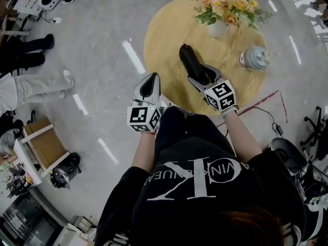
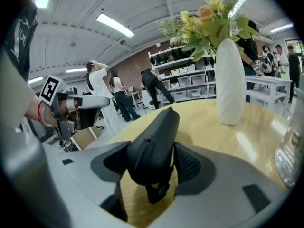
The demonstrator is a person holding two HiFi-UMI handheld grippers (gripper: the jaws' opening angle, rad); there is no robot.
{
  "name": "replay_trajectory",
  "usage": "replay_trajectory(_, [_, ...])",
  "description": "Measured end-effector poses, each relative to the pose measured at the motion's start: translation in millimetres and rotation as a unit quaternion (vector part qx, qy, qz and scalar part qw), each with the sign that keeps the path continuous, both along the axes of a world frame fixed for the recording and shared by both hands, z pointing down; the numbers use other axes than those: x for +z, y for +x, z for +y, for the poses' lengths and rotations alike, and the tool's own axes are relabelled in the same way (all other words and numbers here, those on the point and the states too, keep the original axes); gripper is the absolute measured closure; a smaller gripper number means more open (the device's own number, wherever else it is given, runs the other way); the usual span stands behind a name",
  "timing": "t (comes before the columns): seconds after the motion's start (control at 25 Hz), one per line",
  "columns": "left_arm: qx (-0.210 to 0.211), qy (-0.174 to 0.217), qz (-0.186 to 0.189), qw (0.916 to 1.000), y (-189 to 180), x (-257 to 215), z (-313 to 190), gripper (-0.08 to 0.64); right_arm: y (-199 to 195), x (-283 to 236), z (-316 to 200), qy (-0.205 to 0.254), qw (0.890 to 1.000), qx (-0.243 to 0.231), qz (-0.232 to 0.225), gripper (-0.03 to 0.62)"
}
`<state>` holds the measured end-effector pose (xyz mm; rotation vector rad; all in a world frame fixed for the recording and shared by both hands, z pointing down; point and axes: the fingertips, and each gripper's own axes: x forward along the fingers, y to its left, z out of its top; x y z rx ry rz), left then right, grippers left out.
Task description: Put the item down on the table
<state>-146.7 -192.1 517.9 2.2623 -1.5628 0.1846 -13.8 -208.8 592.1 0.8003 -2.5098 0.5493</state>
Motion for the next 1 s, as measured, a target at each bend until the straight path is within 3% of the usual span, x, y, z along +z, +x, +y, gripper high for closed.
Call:
replay_trajectory(0.24, [0.0,-0.004,0.002,1.0,-1,3,4,0.549,7,9,1,-0.016,1.0,0.013,0.018,0.321])
replay_trajectory(1.0, [0.023,0.007,0.01,0.9997,18,-5,0,0.549,43,-19,-15,-0.003,0.997,0.082,-0.008,0.319])
